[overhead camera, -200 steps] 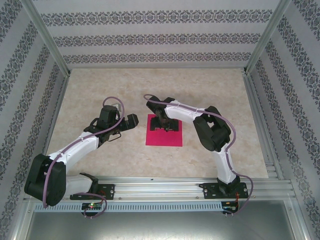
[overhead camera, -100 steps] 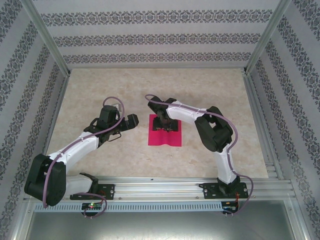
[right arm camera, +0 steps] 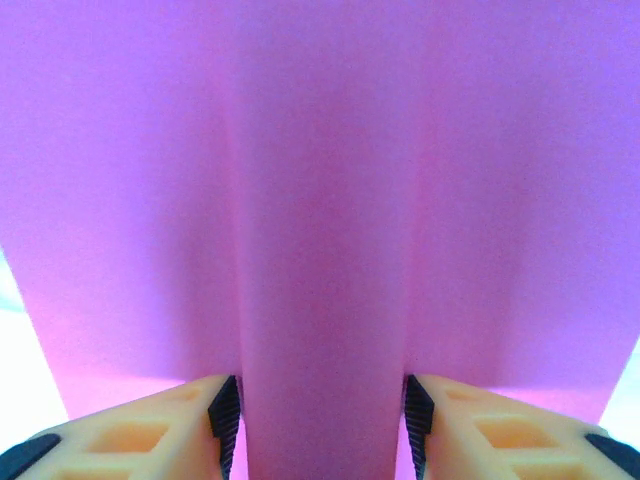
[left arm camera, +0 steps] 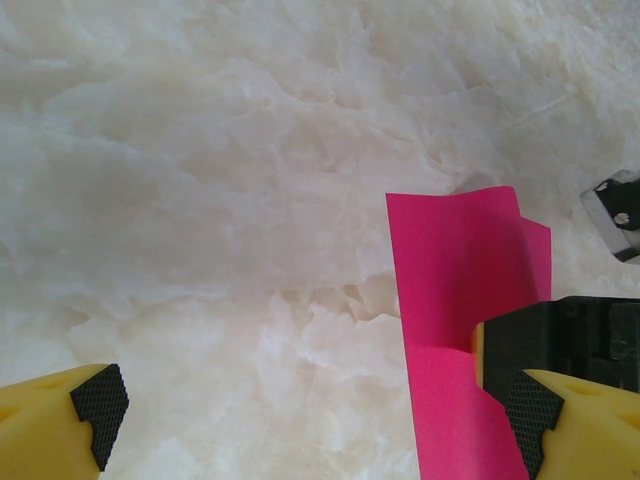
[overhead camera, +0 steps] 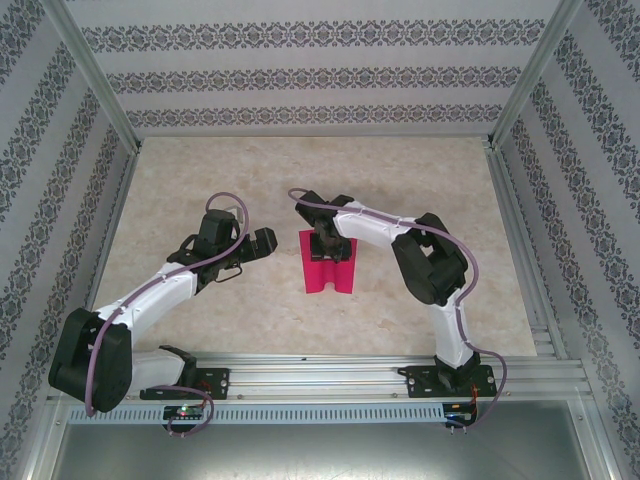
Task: Fold a paper plane with a square sheet of paper (pick it up from the middle)
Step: Fold the square sheet of paper in half at the center of the table.
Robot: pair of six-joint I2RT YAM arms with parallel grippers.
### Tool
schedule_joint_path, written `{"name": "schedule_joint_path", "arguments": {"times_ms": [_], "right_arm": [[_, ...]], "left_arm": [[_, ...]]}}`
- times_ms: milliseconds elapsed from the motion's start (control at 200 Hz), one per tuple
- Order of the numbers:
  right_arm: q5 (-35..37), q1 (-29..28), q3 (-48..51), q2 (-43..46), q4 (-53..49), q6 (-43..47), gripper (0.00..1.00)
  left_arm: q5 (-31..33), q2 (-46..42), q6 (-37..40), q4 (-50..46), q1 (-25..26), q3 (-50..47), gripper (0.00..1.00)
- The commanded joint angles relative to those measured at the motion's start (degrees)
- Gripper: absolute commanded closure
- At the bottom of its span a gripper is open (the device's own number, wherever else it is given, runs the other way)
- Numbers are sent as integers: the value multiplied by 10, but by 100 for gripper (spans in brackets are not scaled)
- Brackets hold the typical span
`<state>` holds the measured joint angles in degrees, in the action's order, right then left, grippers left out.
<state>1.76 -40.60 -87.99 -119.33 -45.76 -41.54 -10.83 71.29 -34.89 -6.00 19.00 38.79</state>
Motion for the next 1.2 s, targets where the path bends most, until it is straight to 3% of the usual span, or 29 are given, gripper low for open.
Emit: {"name": "schedule_joint_path", "arguments": {"times_ms": [0,140,260,390,535,849,984,1194], "right_arm": [[-14,8,0,38,3,11,54],[-50,13,19,71,43,11,58],[-132,30,62,113,125,-15,62],[-279,64,158,166,330,-96,61],[-357,102,232,161,509,-192,58],[-344,128,217,76,437,-149,51],[-303,133,196,77,341,-96,46],[-296,154,217,96,319,-69,43]], "left_arm": [[8,-11,9,-22,-5,17,0],[10,-10,8,-30,-5,24,0],[11,-11,9,-47,-5,38,0],[8,-19,6,-56,-5,48,0],[-22,-26,-5,-50,-5,52,0],[-110,29,-22,-18,-5,74,0],[-128,65,-26,-15,-4,82,0],[-147,101,-36,7,-1,82,0]]}}
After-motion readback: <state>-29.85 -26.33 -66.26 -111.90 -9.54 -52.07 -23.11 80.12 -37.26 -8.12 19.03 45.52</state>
